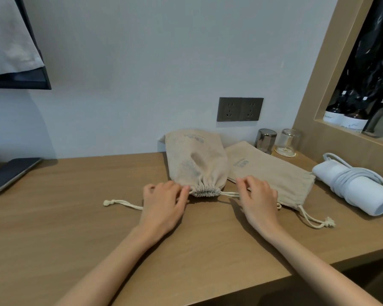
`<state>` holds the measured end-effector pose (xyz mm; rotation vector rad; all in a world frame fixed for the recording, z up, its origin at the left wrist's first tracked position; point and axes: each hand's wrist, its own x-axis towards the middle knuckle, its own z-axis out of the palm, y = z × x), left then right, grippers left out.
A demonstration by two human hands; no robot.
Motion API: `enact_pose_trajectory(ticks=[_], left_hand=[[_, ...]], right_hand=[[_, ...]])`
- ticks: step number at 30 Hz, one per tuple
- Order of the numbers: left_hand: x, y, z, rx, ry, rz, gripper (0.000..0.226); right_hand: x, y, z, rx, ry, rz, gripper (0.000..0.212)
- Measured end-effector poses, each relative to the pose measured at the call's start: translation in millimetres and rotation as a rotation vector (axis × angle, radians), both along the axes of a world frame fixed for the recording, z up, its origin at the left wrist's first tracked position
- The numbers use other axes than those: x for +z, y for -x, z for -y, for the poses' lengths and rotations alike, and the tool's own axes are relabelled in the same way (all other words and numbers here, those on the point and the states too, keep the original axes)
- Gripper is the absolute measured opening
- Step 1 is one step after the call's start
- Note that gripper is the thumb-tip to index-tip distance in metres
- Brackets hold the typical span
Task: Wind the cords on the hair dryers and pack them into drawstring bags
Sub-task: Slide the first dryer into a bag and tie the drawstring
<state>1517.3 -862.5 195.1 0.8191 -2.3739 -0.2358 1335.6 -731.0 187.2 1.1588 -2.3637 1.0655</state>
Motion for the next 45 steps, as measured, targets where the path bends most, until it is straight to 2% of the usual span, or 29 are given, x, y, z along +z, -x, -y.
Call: enact_pose_trajectory(ticks=[2,4,7,10,12,14,17,19,20,23,24,26,29,35,37,40,42,45], left_hand=[[-3,10,-11,-0.031,-0.033,-0.024,0.040],[-5,19,-17,-0.033,-0.084,-0.080,0.044],[-3,26,-17,0.006,-0.329,-0.255,0.047],[1,25,-11,0.034,-0.559,-0.452,0.049],[5,26,-7,0.032,-0.736,-0.595,0.053],[7,28,-3,0.064,-0.882,-0.716,0.057],[11,30,2,0.089,-0.963,-0.709,0.058],[11,26,7,0.026,-0.875,-0.628,0.059],[9,22,10,-0.031,-0.747,-0.566,0.060],[2,4,19,-0.175,-0.098,-0.168,0.059],[2,0,22,-0.189,0.025,-0.061,0.056],[0,-5,26,-0.155,0.143,0.062,0.053],[-6,-5,29,-0.097,0.167,0.049,0.053],[-9,-7,31,-0.109,0.054,0.029,0.058],[-6,-10,30,-0.097,0.048,0.034,0.058],[-5,-14,32,-0.054,-0.104,0.095,0.058],[-3,-19,32,-0.030,-0.132,0.105,0.057],[-5,-26,30,-0.057,-0.086,-0.042,0.039]], right_hand=[[-2,-13,2,-0.042,-0.135,-0.286,0.038],[-2,-24,6,-0.017,-0.191,-0.351,0.039],[0,-27,19,0.068,-0.126,-0.135,0.043],[0,-26,31,0.102,0.079,0.327,0.051],[2,-28,38,0.087,0.190,0.530,0.055],[5,-32,42,0.069,0.254,0.637,0.059],[8,-34,48,0.033,0.285,0.634,0.059],[6,-31,48,0.059,0.271,0.547,0.057],[5,-28,47,0.099,0.241,0.466,0.055],[1,-20,38,0.291,0.027,0.056,0.055],[1,-18,36,0.340,-0.038,-0.029,0.056],[0,-14,33,0.388,-0.101,-0.130,0.058],[-1,-7,31,0.381,-0.127,-0.199,0.062],[-1,0,30,0.304,-0.125,-0.093,0.056],[0,-1,28,0.256,-0.175,-0.134,0.056],[4,-1,22,0.135,-0.311,-0.211,0.055],[8,-2,18,0.081,-0.328,-0.237,0.049],[8,-5,14,0.068,-0.189,-0.341,0.030]])
